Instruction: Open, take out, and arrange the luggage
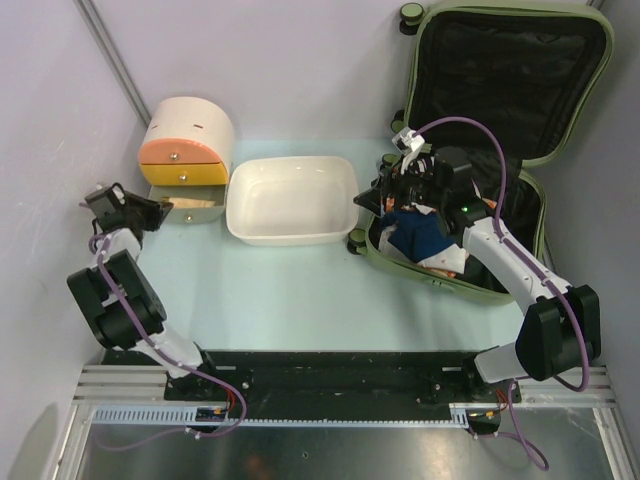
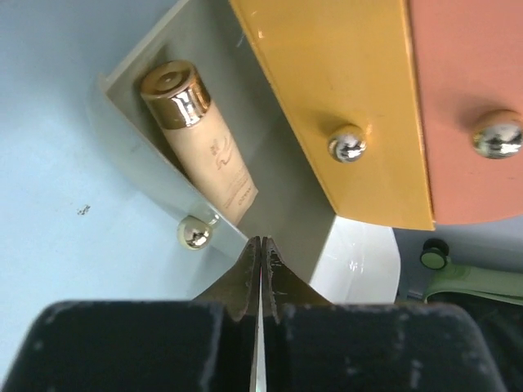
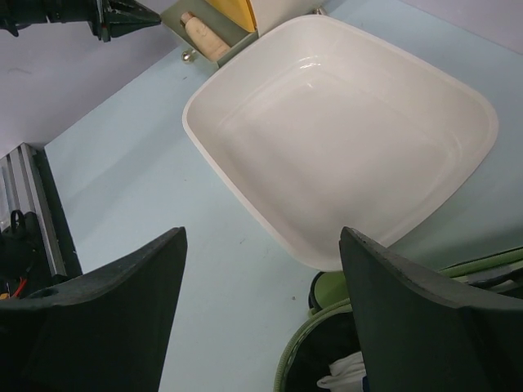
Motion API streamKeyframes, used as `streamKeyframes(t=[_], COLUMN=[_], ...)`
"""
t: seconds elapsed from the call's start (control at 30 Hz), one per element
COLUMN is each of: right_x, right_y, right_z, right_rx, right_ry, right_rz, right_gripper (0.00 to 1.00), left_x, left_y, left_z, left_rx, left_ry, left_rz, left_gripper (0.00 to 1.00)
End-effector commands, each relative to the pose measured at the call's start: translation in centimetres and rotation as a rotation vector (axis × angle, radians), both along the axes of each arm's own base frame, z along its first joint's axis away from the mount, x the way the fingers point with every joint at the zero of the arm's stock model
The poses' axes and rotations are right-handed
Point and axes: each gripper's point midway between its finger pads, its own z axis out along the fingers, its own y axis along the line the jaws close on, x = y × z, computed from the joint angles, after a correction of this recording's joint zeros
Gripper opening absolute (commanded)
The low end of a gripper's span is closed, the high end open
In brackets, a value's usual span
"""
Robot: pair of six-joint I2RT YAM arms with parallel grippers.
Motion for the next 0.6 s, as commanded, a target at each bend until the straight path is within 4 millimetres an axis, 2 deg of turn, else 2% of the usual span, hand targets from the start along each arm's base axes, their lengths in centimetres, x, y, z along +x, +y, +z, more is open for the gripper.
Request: streamKeyframes(t=[0.0, 0.33, 0.4, 0.43, 0.57], right_x=[0.5, 1.2, 1.4, 1.5, 1.9], right_y=[-0.1, -0.6, -0.6, -0.7, -0.7], right_z=[2.0, 1.5, 1.4, 1.2, 1.2], right_rx=[0.004, -0.012, -0.014, -0.018, -0.020], right_ry=[-0.067, -0.053, -0.050, -0.046, -0.045], right_rz=[0.004, -0.015, -0.016, -0.019, -0.020], right_gripper=[0.80, 0.80, 0.80, 0.80, 0.80], left_x=[0.3, 1.8, 2.5, 2.9, 5.3], left_y=[0.5, 0.1, 0.1, 0.0, -0.3], left_z=[-1.7, -4.1, -3.8, -4.3, -3.1], left_rx=[0.016, 0.014, 0.023, 0.015, 0.020], left_ry=[0.037, 0.101, 0.092, 0.098, 0.041], left_rz=[0.000, -0.017, -0.026, -0.034, -0.073], left_gripper=[0.00, 0.00, 0.00, 0.00, 0.00])
